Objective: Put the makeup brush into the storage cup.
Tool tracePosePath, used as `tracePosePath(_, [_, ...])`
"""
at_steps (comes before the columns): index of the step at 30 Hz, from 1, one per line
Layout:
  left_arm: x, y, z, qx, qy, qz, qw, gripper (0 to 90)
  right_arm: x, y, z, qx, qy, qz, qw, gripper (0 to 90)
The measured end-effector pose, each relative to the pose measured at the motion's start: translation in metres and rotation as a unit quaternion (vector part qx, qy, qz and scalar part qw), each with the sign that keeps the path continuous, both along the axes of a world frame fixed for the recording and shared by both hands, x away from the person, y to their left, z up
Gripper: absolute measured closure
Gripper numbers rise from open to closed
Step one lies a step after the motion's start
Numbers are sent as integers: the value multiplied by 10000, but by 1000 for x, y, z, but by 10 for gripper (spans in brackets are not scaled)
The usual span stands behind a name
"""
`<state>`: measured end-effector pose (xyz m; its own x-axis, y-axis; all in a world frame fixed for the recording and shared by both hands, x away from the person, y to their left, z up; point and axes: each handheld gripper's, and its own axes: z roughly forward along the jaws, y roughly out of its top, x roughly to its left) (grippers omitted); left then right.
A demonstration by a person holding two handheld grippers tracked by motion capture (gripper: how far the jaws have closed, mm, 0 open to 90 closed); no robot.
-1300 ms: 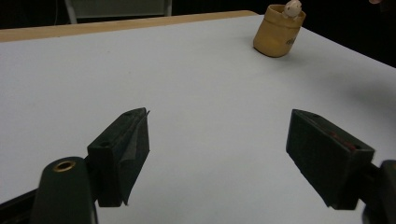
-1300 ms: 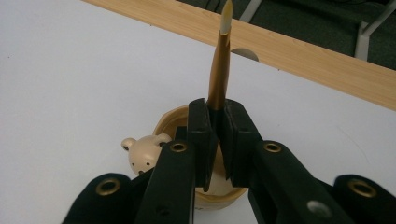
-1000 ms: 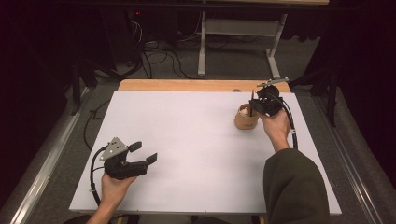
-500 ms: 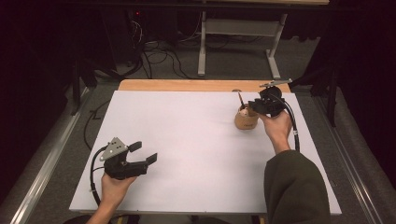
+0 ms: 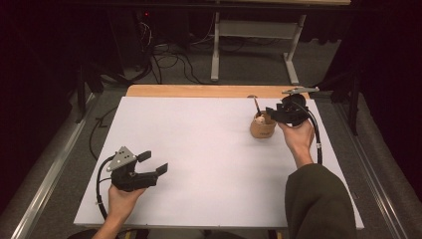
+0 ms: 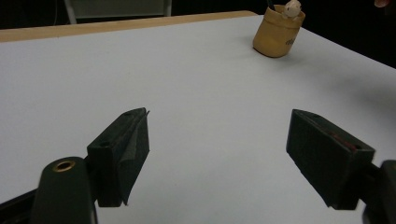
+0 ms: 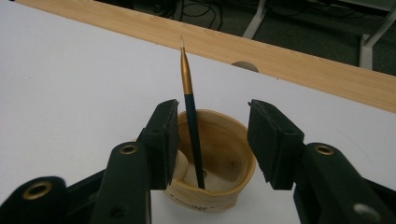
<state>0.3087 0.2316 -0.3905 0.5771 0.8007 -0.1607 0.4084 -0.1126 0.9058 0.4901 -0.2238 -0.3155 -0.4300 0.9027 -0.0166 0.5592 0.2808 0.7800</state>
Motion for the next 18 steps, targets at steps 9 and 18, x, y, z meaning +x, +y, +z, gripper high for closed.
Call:
tracePosePath(9, [0,0,0,13,2,2,10000,217,-4,-7,2,94,-59,-12,9999,472])
tracePosePath(18, [0,-1,0,12,1,-2,10000,217,-6,-11,2,150,-56,-15,9999,443])
